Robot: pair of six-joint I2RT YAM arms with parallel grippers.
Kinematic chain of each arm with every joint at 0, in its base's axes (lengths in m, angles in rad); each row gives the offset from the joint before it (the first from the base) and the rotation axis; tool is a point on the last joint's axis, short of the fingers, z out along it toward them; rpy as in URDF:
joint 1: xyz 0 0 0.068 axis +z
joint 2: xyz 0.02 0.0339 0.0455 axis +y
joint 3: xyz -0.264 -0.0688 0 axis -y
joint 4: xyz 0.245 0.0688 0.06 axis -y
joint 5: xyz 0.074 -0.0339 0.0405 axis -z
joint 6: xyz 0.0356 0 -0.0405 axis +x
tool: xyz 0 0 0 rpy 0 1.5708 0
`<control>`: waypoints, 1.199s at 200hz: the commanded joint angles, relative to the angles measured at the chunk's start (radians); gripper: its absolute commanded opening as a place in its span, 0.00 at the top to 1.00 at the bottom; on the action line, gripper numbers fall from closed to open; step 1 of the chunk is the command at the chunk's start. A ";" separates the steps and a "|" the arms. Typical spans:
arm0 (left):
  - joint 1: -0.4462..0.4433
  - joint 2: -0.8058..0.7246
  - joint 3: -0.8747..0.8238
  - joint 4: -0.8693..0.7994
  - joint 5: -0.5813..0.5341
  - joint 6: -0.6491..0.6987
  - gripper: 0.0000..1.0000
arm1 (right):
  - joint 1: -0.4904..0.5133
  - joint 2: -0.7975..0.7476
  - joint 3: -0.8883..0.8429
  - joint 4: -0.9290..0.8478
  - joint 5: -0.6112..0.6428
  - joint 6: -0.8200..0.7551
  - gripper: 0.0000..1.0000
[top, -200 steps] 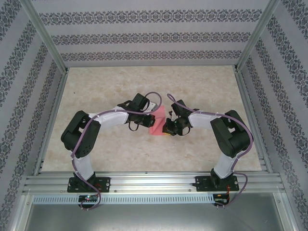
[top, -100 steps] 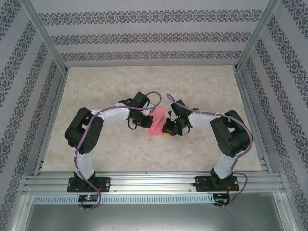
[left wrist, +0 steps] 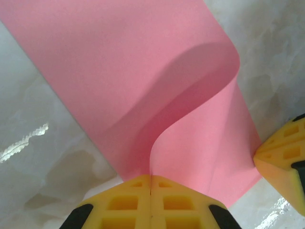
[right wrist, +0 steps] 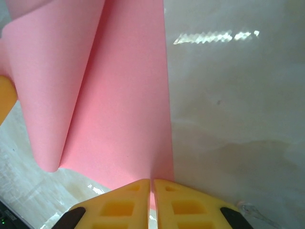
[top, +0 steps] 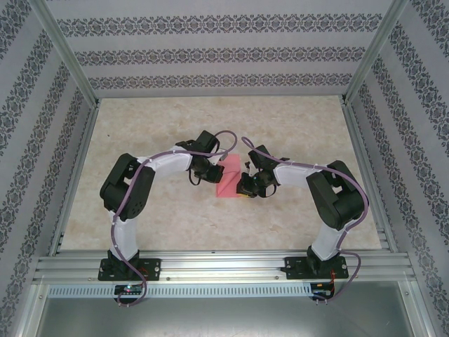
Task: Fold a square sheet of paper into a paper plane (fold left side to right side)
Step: Fold the triangle a second time at the center of the table.
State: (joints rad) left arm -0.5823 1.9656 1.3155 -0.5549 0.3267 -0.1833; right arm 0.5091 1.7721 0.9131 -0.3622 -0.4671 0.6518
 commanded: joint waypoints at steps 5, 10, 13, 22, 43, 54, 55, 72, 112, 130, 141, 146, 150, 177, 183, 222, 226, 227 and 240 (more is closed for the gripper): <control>0.015 0.031 0.052 -0.059 -0.016 0.047 0.97 | 0.008 0.028 0.008 -0.047 0.052 -0.021 0.87; 0.016 0.034 0.058 -0.064 -0.016 0.049 0.97 | 0.008 0.028 0.008 -0.047 0.054 -0.021 0.87; 0.016 0.036 0.059 -0.066 -0.017 0.051 0.97 | 0.008 0.027 0.008 -0.047 0.054 -0.021 0.87; 0.018 0.040 0.066 -0.072 -0.021 0.054 0.97 | 0.007 0.029 0.009 -0.047 0.054 -0.021 0.87; 0.019 0.051 0.078 -0.084 -0.030 0.059 0.97 | 0.007 0.029 0.006 -0.047 0.055 -0.022 0.87; 0.019 0.055 0.080 -0.085 -0.030 0.059 0.97 | 0.008 0.030 0.006 -0.048 0.054 -0.021 0.87; 0.019 0.055 0.081 -0.084 -0.029 0.059 0.97 | 0.008 0.029 0.007 -0.048 0.054 -0.021 0.87; 0.021 0.059 0.081 -0.085 -0.031 0.059 0.97 | 0.008 0.029 0.007 -0.047 0.053 -0.022 0.87; 0.021 0.067 0.076 -0.078 -0.029 0.055 0.97 | 0.008 0.029 0.007 -0.047 0.054 -0.023 0.87; 0.022 0.070 0.074 -0.068 -0.026 0.050 0.97 | 0.008 0.029 0.006 -0.047 0.051 -0.023 0.87; 0.022 0.070 0.074 -0.063 -0.020 0.048 0.97 | 0.008 0.028 0.005 -0.047 0.051 -0.023 0.87; 0.021 0.070 0.074 -0.060 -0.016 0.047 0.96 | 0.008 0.029 0.005 -0.046 0.051 -0.023 0.87; 0.022 0.070 0.074 -0.057 -0.013 0.047 0.96 | 0.008 0.029 0.005 -0.047 0.051 -0.023 0.87; 0.021 0.072 0.076 -0.048 -0.004 0.041 0.96 | 0.008 0.027 0.004 -0.047 0.054 -0.022 0.87; 0.022 0.073 0.077 -0.045 -0.003 0.041 0.96 | 0.008 0.027 0.003 -0.047 0.053 -0.023 0.87; 0.022 0.075 0.075 -0.036 0.013 0.037 0.96 | 0.008 0.027 0.003 -0.047 0.055 -0.023 0.87; 0.021 0.073 0.074 -0.036 0.014 0.036 0.96 | 0.009 0.028 0.004 -0.047 0.055 -0.023 0.87; 0.022 0.073 0.074 -0.036 0.015 0.036 0.96 | 0.008 0.029 0.003 -0.047 0.055 -0.023 0.87; 0.022 0.063 0.068 -0.029 0.021 0.036 0.96 | 0.008 0.029 0.003 -0.047 0.056 -0.022 0.87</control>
State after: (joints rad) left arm -0.5739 2.0220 1.3670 -0.6109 0.3161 -0.1532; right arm 0.5091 1.7741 0.9165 -0.3676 -0.4644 0.6518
